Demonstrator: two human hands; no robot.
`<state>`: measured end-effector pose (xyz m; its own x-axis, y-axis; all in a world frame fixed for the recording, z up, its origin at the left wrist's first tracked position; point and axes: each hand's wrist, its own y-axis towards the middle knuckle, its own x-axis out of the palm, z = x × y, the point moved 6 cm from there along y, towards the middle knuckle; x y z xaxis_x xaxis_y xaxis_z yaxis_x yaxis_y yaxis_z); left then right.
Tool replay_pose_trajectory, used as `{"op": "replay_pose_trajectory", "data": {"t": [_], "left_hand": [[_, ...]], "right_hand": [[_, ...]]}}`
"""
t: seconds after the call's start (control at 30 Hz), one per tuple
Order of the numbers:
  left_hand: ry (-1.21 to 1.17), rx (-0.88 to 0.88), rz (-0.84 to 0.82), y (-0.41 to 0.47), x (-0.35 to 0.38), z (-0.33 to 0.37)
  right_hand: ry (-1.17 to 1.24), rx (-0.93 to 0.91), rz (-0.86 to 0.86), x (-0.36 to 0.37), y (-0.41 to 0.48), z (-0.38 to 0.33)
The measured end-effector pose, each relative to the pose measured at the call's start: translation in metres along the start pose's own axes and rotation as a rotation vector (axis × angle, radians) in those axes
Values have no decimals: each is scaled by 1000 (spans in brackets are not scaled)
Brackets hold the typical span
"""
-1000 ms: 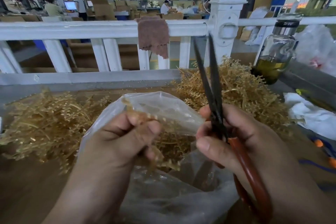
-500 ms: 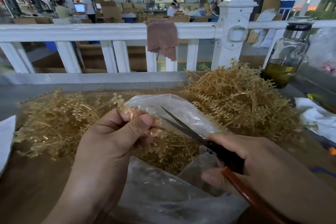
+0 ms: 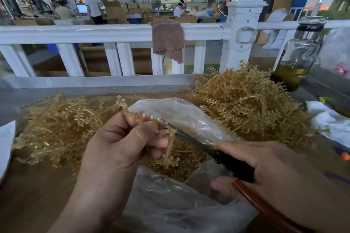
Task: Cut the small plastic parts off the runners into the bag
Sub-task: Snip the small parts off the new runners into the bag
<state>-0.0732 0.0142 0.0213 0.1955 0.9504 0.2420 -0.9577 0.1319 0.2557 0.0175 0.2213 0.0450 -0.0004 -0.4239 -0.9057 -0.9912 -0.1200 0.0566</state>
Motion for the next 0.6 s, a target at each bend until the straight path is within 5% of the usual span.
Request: {"op": "replay_pose_trajectory", "data": {"t": [0.6], "left_hand": [[163,99,-46,0,1,4]], "right_hand": [[-72,-125,130,-5,2,2]]}}
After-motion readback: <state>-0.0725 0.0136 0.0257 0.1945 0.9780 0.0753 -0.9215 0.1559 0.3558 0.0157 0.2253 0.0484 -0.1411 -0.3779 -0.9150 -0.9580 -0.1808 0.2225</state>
